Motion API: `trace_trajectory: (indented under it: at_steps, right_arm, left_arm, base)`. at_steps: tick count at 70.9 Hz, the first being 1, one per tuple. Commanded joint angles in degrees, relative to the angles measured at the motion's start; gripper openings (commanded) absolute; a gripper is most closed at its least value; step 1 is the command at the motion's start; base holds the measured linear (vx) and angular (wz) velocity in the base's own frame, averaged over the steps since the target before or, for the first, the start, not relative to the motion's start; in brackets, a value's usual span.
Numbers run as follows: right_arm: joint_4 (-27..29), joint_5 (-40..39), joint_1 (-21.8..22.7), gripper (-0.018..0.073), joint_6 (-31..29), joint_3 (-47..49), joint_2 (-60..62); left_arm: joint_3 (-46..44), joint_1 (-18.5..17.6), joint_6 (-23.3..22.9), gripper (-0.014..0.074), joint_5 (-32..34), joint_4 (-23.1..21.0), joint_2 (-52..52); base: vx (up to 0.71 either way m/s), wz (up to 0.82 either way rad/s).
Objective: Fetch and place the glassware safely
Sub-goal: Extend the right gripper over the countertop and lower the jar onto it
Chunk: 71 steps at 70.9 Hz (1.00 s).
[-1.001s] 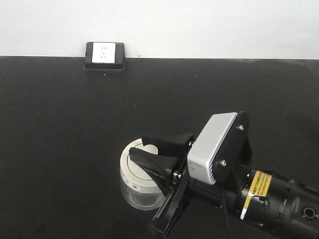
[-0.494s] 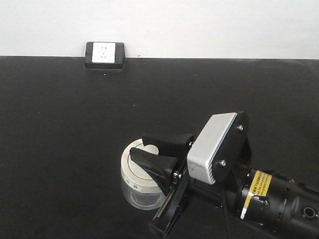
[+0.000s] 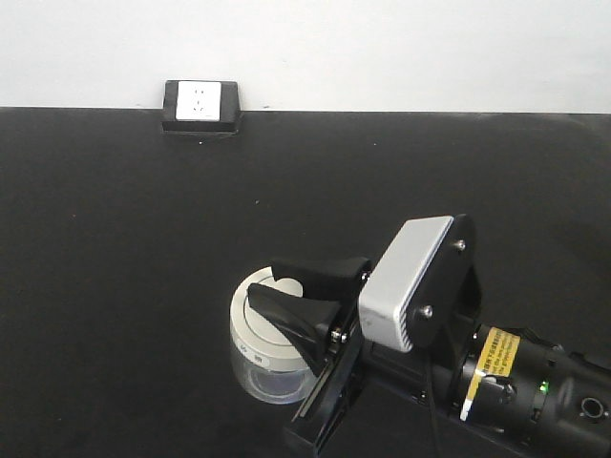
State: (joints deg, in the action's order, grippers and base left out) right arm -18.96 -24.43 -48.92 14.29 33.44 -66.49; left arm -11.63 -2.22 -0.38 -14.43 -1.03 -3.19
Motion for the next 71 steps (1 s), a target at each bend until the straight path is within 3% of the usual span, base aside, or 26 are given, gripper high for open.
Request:
trace_trajectory:
  at_steps: [1,24,42,57,71]
  right_arm:
    - [4.41,-6.40,0.04,-0.0004,0.33,1.86,1.27]
    - [12.24,-6.34,0.39,-0.0001,-8.66,2.03,0.48]
    - [11.53,-6.35,9.92,-0.0001,-8.23,2.03,-1.67]
    - [4.29,-8.65,20.96,-0.0001,-2.34,2.09,-5.08]
    - [-11.18,-19.15,31.15,-0.0001,9.59,2.38,-11.74]
  left_arm:
    - [-1.56,-0.42,-0.22,-0.0007,4.07,-0.59,-0.56]
    - [-1.56,-0.42,-0.22,-0.0007,4.07,-0.59,-0.56]
    - [-1.56,-0.42,-0.22,-0.0007,4.07,-0.59,-0.56]
    - [-1.56,-0.42,-0.22,-0.0007,4.07,-0.59,-0.56]
    - [-1.56,-0.42,-0.22,-0.0007,4.07,-0.59,-0.56]
  base:
    - [0.00,0.00]
    - [0.00,0.00]
    - [0.00,0.00]
    - [0.00,0.00]
    - [0.00,0.00]
